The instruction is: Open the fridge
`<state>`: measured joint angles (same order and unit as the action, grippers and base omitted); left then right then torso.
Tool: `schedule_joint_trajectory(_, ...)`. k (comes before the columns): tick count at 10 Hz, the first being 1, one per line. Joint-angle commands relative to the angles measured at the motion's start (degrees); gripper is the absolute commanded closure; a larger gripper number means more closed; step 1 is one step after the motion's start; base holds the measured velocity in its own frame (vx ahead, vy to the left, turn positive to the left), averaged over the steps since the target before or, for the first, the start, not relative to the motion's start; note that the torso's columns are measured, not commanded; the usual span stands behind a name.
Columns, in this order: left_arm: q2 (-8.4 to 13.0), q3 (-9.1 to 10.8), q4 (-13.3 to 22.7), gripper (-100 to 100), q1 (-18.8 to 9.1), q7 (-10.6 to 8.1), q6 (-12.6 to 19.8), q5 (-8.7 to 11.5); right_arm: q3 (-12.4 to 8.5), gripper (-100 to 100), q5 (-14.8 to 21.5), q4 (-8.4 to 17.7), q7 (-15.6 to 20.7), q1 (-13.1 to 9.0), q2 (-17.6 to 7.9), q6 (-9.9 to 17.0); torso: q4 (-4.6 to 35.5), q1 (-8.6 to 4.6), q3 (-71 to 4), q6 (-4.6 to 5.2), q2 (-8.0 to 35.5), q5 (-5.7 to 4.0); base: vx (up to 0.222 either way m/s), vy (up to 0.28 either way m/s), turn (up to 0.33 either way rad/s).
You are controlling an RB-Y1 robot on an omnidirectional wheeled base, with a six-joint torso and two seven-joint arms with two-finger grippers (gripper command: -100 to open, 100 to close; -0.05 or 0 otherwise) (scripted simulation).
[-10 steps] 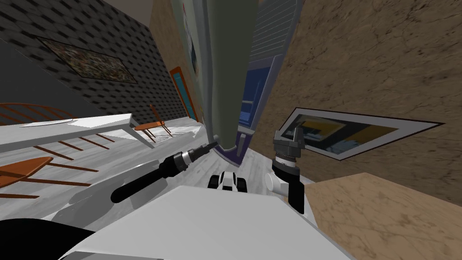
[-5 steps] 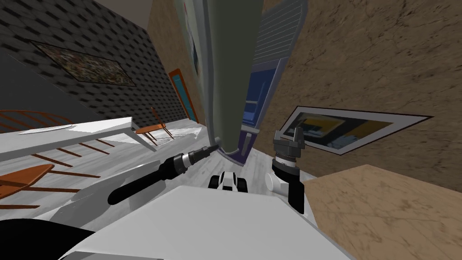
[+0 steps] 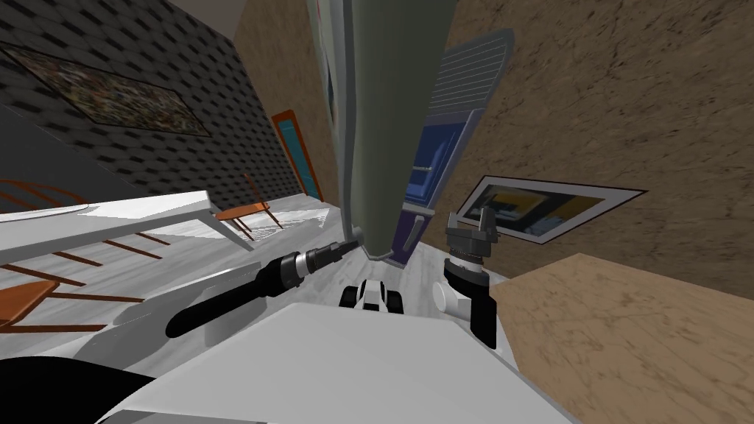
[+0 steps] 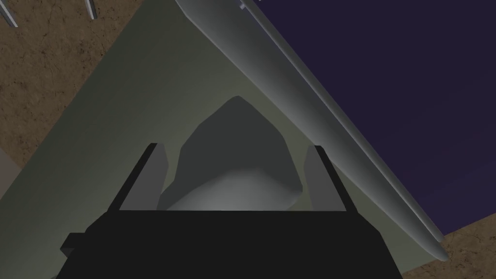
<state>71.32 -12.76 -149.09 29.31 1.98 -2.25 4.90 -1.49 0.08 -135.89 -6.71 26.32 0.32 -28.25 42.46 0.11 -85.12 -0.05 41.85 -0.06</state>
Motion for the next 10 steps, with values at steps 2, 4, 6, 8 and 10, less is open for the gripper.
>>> schedule_joint_trajectory(2, 2.02, 0.01, 0.05, 100, -1.21, -0.45, -3.16, 0.74, 0.0, 0, 0.0, 0.0, 0.0, 0.0, 0.0, 0.0, 0.01, 0.09, -0.13, 0.09, -0.11, -0.01, -0.066, 0.303, -0.11)
schedule_joint_trajectory(4, 4.12, -0.61, 0.06, 100, -1.56, -0.56, -5.7, 1.19, 0.0, 0, 0.0, 0.0, 0.0, 0.01, 0.0, 0.0, 0.04, -0.23, -0.08, 0.05, -0.01, -0.12, -0.051, 0.273, -0.122)
schedule_joint_trajectory(6, 5.08, -1.36, 0.59, 100, -0.9, -0.24, -6.06, 0.89, 0.01, 0, 0.0, 0.0, 0.0, 0.01, 0.02, 0.0, -0.11, -0.48, 0.14, 0.07, 0.08, -0.06, -0.016, 0.162, -0.068)
schedule_joint_trajectory(8, 6.02, -1.62, 0.67, 100, -1.02, -0.24, -7.46, 0.94, 0.01, 0, 0.0, -0.01, 0.0, 0.0, 0.01, 0.0, -0.18, 0.14, 0.25, 0.12, 0.11, 0.11, -0.027, 0.269, -0.149)
schedule_joint_trajectory(10, 6.97, -1.87, 0.75, 100, -1.14, -0.23, -8.86, 0.98, 0.0, 0, 0.0, 0.0, 0.0, 0.01, 0.0, 0.0, -0.11, 0.22, 0.12, 0.04, 0.01, 0.08, 0.005, 0.27, -0.072)
